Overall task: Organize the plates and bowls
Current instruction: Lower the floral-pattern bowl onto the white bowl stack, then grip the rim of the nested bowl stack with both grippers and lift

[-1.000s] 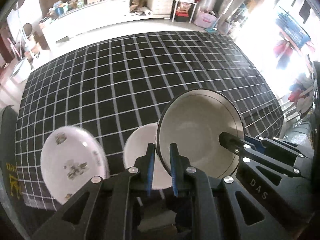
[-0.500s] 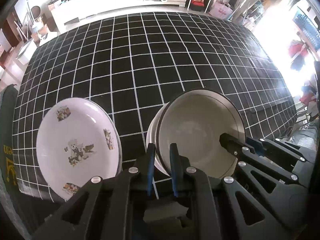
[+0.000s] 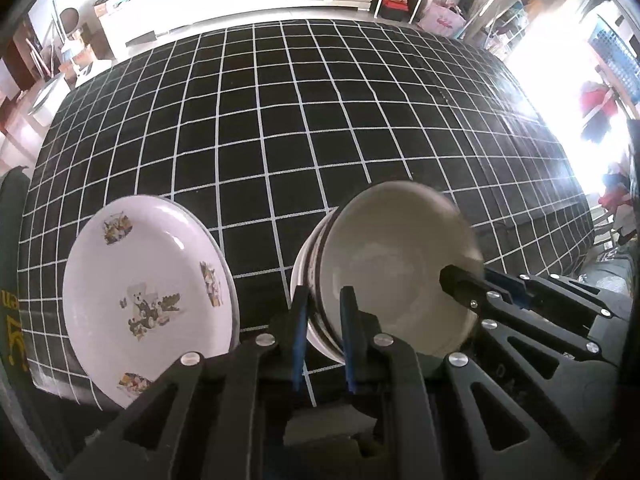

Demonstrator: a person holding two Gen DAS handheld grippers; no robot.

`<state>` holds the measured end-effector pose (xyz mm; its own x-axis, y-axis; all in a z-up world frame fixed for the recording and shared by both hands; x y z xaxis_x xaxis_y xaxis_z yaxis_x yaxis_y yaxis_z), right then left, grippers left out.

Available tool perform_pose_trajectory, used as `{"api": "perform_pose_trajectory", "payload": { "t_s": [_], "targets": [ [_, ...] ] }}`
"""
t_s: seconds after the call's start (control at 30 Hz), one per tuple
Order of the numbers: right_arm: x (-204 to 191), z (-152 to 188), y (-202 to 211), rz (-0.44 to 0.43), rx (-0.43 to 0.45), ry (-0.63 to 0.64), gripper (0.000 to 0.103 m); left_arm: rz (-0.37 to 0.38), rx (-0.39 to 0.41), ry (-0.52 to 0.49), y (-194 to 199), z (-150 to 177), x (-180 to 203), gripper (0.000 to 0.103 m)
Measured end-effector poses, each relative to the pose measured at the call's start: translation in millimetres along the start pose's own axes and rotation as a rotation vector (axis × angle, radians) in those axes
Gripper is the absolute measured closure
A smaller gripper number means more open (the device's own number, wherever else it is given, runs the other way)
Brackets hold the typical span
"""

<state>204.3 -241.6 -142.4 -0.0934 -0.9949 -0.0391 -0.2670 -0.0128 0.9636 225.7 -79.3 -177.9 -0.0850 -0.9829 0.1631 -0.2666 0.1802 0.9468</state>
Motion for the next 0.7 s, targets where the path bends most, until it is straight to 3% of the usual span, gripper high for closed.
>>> {"api": "perform_pose_trajectory", "payload": {
  "t_s": [0.27, 0.43, 0.7],
  "targets": [
    [-3.2, 0.8, 2.6, -0.003, 0.002, 0.007, 0.086, 0.009, -0.005, 0.015, -2.3, 3.6, -1.2, 0.089],
    [2.0, 2.5, 2.1, -0.029, 0.001, -0.004, 0.086, -0.002, 0.003, 0.021, -0.6, 6.7, -5.6, 0.075],
    [16.9, 8.2, 11.0, -0.089, 0.012, -0.074, 0.079, 0.041, 0.034, 0.053, 19.0, 11.9, -20.2, 0.063]
  ]
}}
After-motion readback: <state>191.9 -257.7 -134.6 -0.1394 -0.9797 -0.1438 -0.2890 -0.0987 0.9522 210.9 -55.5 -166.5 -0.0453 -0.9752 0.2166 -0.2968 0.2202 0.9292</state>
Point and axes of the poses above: each gripper's, at about its wrist camera, not at the fingertips, and y roughly against the way its jaws point, x to its right, z to its underside, the point moved 3 cm from there along -y, roughly the way its jaws point, and after that the axes turned 5 degrees about y, right-handed, at the moved point
